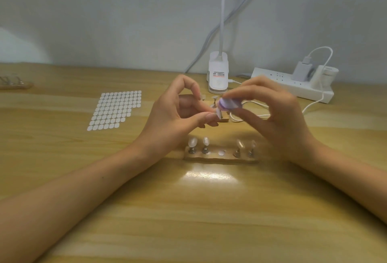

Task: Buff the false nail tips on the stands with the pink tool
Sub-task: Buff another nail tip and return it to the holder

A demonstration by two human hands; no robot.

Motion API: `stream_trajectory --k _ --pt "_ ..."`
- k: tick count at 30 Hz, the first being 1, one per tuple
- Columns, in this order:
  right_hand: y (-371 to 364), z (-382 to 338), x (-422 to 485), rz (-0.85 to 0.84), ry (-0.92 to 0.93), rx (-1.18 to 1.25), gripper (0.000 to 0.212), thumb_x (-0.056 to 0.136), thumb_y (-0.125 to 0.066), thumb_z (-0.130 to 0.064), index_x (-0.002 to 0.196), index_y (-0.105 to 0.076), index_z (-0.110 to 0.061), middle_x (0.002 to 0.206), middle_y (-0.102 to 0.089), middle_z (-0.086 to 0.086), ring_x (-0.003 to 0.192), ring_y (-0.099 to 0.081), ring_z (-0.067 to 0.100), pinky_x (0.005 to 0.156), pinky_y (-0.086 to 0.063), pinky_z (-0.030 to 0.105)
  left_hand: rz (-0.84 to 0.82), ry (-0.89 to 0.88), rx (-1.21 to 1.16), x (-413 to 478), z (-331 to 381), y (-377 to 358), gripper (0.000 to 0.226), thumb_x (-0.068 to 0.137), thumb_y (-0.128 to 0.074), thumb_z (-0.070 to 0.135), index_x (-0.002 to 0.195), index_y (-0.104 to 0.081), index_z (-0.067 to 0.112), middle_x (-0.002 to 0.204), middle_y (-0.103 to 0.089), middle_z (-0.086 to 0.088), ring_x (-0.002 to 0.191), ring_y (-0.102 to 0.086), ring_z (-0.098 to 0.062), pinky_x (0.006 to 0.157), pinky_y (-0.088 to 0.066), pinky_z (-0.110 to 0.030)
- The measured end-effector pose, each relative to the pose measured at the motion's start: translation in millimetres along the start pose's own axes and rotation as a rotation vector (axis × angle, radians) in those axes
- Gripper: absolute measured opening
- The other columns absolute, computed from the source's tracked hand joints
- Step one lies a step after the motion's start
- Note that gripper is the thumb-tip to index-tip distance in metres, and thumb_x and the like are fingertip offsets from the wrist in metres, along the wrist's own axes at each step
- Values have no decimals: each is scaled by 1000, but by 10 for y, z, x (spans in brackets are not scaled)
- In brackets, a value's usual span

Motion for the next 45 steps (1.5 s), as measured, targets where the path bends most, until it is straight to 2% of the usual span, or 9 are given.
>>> stream_trajectory --k 6,10,14,18,22,29,35,40,45 --pt "-93 -161 -27 -45 91 31 21 91 -71 -17 110 -71 -11 97 -65 10 91 -63 19 80 -52 29 -14 -2 -3 1 -9 -23 38 84 -76 3 95 -42 16 85 -77 -12 77 -75 -25 68 -56 -28" --pt "75 -1 6 39 -21 4 19 91 -69 -17 110 -69 -15 97 -64 10 91 -60 6 80 -52 29 -11 -7 -2 6 -7 -6 37 86 -73 -2 96 -42 15 85 -78 -10 77 -76 -23 69 -56 -27" --pt "-83 -148 -24 -39 88 54 19 92 -69 -18 111 -66 -16 96 -63 11 91 -61 18 81 -51 30 -29 -5 -68 3 -18 -29 35 84 -74 4 99 -44 14 84 -77 -12 75 -74 -23 69 -56 -28" --pt "72 -2 3 37 -25 15 16 91 -69 -13 107 -66 -12 96 -64 11 91 -61 12 80 -52 36 -36 11 -127 -3 -6 -40 33 82 -72 11 103 -46 15 87 -78 -10 81 -76 -25 70 -58 -28" --pt "-88 -202 -5 -52 105 86 19 92 -68 -17 111 -65 -16 98 -64 12 93 -62 20 82 -52 31 -66 41 -158 -1 -38 -51 40 78 -76 10 107 -50 15 85 -76 -3 80 -76 -20 70 -58 -26" --pt "54 -68 4 -4 41 58 20 91 -69 -13 110 -66 -16 100 -64 8 96 -60 14 85 -50 29 -62 31 -145 3 -35 -38 39 80 -75 2 106 -48 11 80 -74 -3 85 -77 -23 76 -61 -30" --pt "14 -24 2 -31 9 -6 20 89 -70 -10 109 -70 -12 100 -66 8 94 -62 24 81 -51 44 -83 29 -138 -4 -1 -70 36 76 -74 8 99 -46 14 78 -72 -7 84 -77 -30 75 -61 -33" --pt "-69 -228 -32 -54 169 -34 19 92 -67 -20 110 -69 -15 100 -67 8 94 -61 27 83 -47 30 -83 37 -97 3 -28 -53 39 80 -76 -4 99 -46 13 74 -67 0 77 -76 -22 72 -60 -29" --pt "98 134 -60 23 -51 -55 17 88 -70 -14 105 -69 -13 99 -67 2 94 -59 27 84 -48 38 -134 28 -82 -42 26 -105 36 84 -73 -3 104 -49 14 80 -74 -1 94 -76 -24 83 -59 -29"
Point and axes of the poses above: each hand's wrist, its own x-axis towards the middle knuckle, its own y-axis out of the back of the hand, z = x × y, the point moved 8 cm from there along x, towards the middle knuckle
